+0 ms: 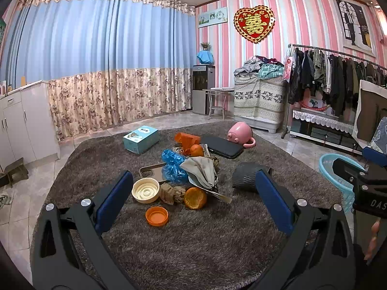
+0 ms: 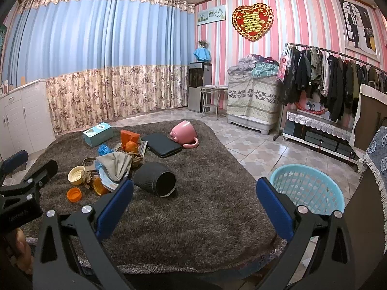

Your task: Collect trash

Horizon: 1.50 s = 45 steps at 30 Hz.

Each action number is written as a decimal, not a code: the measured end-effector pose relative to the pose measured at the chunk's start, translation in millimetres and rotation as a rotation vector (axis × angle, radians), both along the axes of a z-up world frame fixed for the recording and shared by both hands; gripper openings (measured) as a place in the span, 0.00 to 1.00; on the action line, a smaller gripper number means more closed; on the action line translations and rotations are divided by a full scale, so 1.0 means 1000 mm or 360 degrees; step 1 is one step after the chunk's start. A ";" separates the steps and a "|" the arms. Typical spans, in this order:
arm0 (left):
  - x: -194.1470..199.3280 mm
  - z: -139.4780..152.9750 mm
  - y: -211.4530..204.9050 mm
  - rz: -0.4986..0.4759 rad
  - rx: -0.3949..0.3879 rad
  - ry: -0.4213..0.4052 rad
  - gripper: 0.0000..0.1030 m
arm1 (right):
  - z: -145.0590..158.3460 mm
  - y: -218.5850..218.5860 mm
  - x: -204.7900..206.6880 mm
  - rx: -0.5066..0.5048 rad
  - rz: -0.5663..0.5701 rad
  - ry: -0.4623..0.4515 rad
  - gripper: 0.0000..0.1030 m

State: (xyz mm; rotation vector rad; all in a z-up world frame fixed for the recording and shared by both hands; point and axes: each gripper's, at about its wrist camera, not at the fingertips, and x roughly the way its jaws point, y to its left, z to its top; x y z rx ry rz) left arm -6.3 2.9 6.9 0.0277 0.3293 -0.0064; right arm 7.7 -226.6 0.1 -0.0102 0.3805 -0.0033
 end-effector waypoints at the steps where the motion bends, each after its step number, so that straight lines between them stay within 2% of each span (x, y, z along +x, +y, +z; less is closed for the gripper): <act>1: 0.000 0.000 0.000 0.0000 -0.0002 0.0000 0.95 | 0.000 0.000 0.000 -0.0002 0.0000 -0.0001 0.96; 8: 0.000 0.000 0.001 -0.0001 -0.0003 0.0002 0.95 | -0.003 0.000 0.003 0.0002 0.0011 0.0009 0.96; 16: 0.017 -0.019 0.004 -0.0003 -0.0026 0.0037 0.95 | -0.010 0.004 0.010 0.0000 0.0026 0.0015 0.96; 28: 0.024 -0.028 0.008 -0.0002 -0.0037 0.0074 0.95 | -0.022 0.004 0.024 0.0006 0.0023 0.0065 0.96; 42: 0.046 -0.042 0.023 0.0030 -0.0055 0.0159 0.95 | -0.028 -0.003 0.043 0.0010 0.0027 0.0073 0.96; 45: 0.058 -0.049 0.030 0.0019 -0.0063 0.0241 0.95 | -0.030 -0.002 0.049 -0.0001 0.0023 0.0084 0.96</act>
